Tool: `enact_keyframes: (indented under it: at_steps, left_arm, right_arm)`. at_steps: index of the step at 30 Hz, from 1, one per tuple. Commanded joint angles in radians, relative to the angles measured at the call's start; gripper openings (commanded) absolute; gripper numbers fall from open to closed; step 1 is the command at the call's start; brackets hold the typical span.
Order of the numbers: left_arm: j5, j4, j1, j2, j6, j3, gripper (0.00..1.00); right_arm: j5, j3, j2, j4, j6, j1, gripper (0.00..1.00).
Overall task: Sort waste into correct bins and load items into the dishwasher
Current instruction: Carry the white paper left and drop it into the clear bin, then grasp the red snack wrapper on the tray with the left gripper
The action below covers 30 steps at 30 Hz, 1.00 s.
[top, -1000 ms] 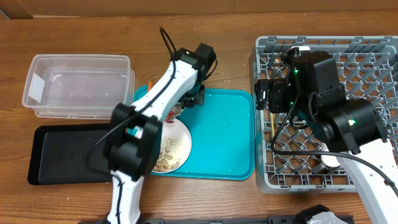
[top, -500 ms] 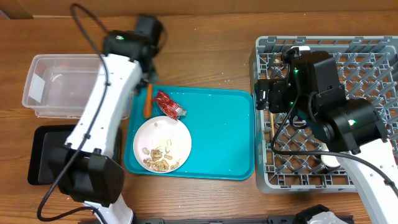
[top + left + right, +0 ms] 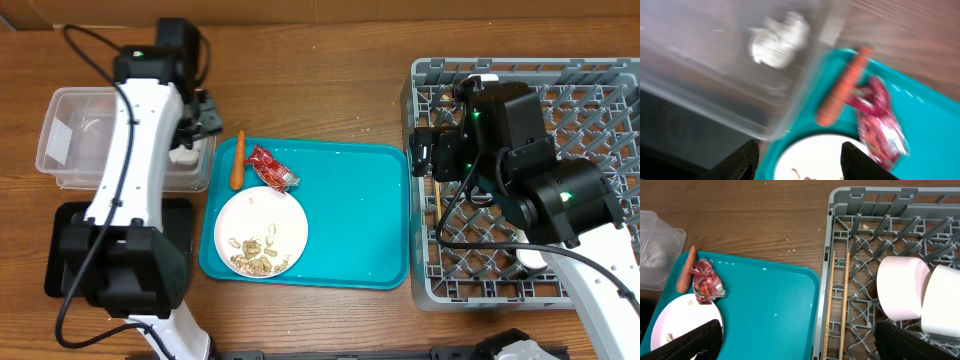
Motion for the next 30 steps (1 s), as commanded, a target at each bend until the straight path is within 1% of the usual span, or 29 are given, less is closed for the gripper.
enact_keyframes:
  at_steps: [1,2,3,5,6,9,11,12,14,18,20,22,23,27,29,30]
  left_arm:
    - [0.033,0.003,-0.137,-0.007,0.047,-0.029,0.62]
    - [0.033,0.014,-0.167,-0.006,0.042,-0.041,0.73]
    - [0.032,0.027,-0.195,-0.006,0.023,-0.056,0.8]
    - [0.031,0.072,-0.241,-0.006,-0.033,-0.106,0.88]
    - [0.031,0.097,-0.257,-0.006,-0.064,-0.135,0.88]
    - [0.032,0.17,-0.278,-0.006,-0.149,-0.233,0.84]
    - [0.032,0.212,-0.277,-0.006,-0.196,-0.296,0.8]
    - [0.032,0.239,-0.274,-0.006,-0.209,-0.326,0.79]
    - [0.032,0.316,-0.266,-0.006,-0.208,-0.39,0.78]
    - [0.025,0.412,-0.257,-0.006,-0.198,-0.462,0.7]
    - [0.018,0.445,-0.254,-0.006,-0.198,-0.481,0.64]
    - [0.004,0.488,-0.253,-0.006,-0.198,-0.499,0.54]
    - [0.0,0.503,-0.253,-0.006,-0.198,-0.505,0.51]
    - [-0.001,0.544,-0.253,-0.001,-0.196,-0.529,0.48]
    - [-0.004,0.548,-0.253,0.005,-0.195,-0.539,0.45]
    - [-0.006,0.548,-0.253,0.005,-0.195,-0.541,0.41]
  right_arm:
    - [-0.002,0.023,-0.002,0.006,0.003,0.003,1.0]
    - [-0.002,0.023,-0.002,0.006,0.003,0.003,1.0]
    - [-0.002,0.023,-0.002,0.006,0.003,0.003,1.0]
    - [-0.002,0.023,-0.001,0.006,0.003,0.003,1.0]
    - [-0.002,0.023,-0.002,0.006,0.003,0.003,1.0]
    - [-0.002,0.023,-0.002,0.006,0.003,0.003,1.0]
    - [-0.002,0.023,-0.002,0.006,0.003,0.003,1.0]
    - [-0.002,0.023,-0.002,0.006,0.003,0.003,1.0]
    - [-0.002,0.023,-0.002,0.006,0.003,0.003,1.0]
    - [-0.002,0.023,-0.002,0.006,0.003,0.003,1.0]
    - [-0.002,0.023,-0.002,0.006,0.003,0.003,1.0]
    - [-0.002,0.023,-0.002,0.006,0.003,0.003,1.0]
    - [-0.002,0.023,-0.002,0.006,0.003,0.003,1.0]
    - [-0.002,0.023,-0.002,0.006,0.003,0.003,1.0]
    - [-0.002,0.023,-0.002,0.006,0.003,0.003,1.0]
    - [-0.002,0.023,-0.002,0.006,0.003,0.003,1.0]
